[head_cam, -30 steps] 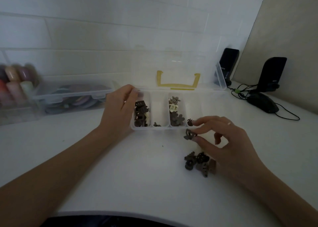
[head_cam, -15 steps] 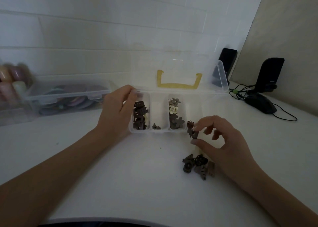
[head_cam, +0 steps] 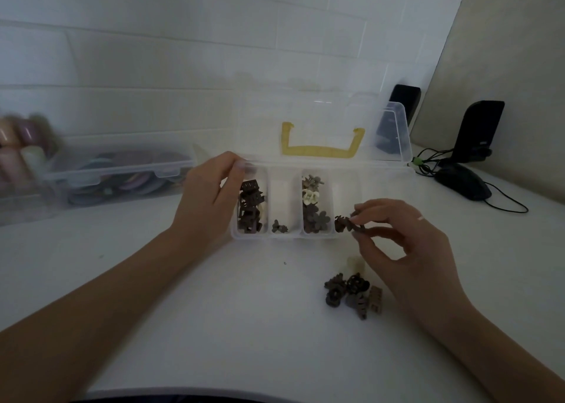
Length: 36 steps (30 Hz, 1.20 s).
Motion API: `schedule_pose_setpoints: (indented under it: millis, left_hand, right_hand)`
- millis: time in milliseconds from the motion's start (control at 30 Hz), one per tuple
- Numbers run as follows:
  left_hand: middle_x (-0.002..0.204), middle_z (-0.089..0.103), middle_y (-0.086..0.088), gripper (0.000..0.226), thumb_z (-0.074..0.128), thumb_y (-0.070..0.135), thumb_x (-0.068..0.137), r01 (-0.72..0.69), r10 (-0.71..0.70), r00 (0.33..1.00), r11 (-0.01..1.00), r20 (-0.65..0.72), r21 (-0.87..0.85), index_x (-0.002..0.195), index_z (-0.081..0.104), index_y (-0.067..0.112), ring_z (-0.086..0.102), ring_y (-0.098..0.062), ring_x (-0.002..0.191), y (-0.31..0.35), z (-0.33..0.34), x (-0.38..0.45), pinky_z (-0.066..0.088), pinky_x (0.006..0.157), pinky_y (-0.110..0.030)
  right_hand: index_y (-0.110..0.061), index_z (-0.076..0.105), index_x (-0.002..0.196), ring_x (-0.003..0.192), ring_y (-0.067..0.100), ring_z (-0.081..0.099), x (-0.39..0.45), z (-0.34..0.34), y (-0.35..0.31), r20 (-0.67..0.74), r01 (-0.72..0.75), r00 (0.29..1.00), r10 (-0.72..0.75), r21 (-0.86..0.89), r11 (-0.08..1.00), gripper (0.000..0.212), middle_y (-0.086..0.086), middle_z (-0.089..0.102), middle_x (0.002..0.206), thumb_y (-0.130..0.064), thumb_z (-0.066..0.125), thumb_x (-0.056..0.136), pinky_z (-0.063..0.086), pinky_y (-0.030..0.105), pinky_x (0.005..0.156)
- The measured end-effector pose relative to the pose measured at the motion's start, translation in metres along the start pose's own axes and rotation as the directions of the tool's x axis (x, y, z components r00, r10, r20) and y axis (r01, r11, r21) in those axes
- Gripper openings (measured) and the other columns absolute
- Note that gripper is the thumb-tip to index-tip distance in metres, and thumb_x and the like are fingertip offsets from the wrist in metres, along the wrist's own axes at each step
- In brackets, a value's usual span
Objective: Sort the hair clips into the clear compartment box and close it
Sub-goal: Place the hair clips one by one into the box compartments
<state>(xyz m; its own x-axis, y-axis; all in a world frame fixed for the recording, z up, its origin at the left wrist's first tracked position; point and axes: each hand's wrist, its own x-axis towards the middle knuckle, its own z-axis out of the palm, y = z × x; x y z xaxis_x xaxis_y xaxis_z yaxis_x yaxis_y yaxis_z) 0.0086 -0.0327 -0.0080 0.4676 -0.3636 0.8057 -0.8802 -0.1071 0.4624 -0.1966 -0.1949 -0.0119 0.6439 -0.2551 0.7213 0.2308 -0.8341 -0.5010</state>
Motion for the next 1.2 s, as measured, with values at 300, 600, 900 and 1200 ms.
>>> schedule_pose_setpoints:
  millis: [300, 600, 900, 1200]
  left_hand:
    - [0.060, 0.050, -0.002, 0.033, 0.038, 0.019, 0.097, -0.004, 0.004, 1.000, 1.000, 0.016, -0.026, 0.078, 0.057, 0.000, 0.045, -0.014, 0.060, 0.001, 0.001, -0.001, 0.034, 0.059, -0.024]
    - [0.063, 0.048, -0.023, 0.030, 0.040, 0.011, 0.094, 0.033, -0.030, 0.999, 0.992, 0.025, -0.120, 0.071, 0.049, -0.007, 0.043, -0.025, 0.061, -0.008, -0.007, 0.003, 0.032, 0.058, -0.027]
    - [0.064, 0.053, -0.021, 0.033, 0.039, 0.017, 0.094, -0.004, 0.006, 1.000, 0.993, 0.020, -0.121, 0.075, 0.055, -0.006, 0.048, -0.030, 0.063, -0.013, -0.009, 0.002, 0.036, 0.060, -0.036]
    - [0.065, 0.053, -0.019, 0.029, 0.040, 0.012, 0.094, 0.002, -0.001, 1.000, 0.995, 0.009, -0.103, 0.074, 0.054, -0.003, 0.047, -0.026, 0.063, -0.009, -0.007, 0.001, 0.036, 0.061, -0.033]
  right_hand:
    - [-0.020, 0.060, 0.081, 0.085, 0.005, 0.061, 0.002, -0.006, -0.008, -0.175, -0.061, 0.984, 0.037, -0.134, 0.989, 0.019, -0.015, 0.066, 0.103, -0.006, 0.072, 0.077, 0.044, 0.009, 0.075]
    - [-0.020, 0.060, 0.086, 0.090, 0.013, 0.062, 0.004, -0.014, 0.002, -0.236, -0.191, 0.959, 0.155, -0.137, 0.972, 0.020, -0.012, 0.067, 0.105, -0.001, 0.067, 0.081, 0.050, 0.026, 0.078]
    - [-0.030, 0.055, 0.089, 0.092, -0.008, 0.050, 0.003, -0.015, 0.000, -0.204, -0.147, 0.974, 0.094, -0.263, 0.953, 0.028, -0.027, 0.058, 0.099, -0.007, 0.070, 0.080, 0.038, 0.004, 0.079]
    - [-0.020, 0.072, 0.093, 0.098, 0.007, 0.052, 0.004, -0.013, 0.004, -0.141, 0.013, 0.988, -0.069, -0.364, 0.931, 0.012, -0.016, 0.063, 0.105, -0.021, 0.068, 0.081, 0.047, 0.036, 0.088]
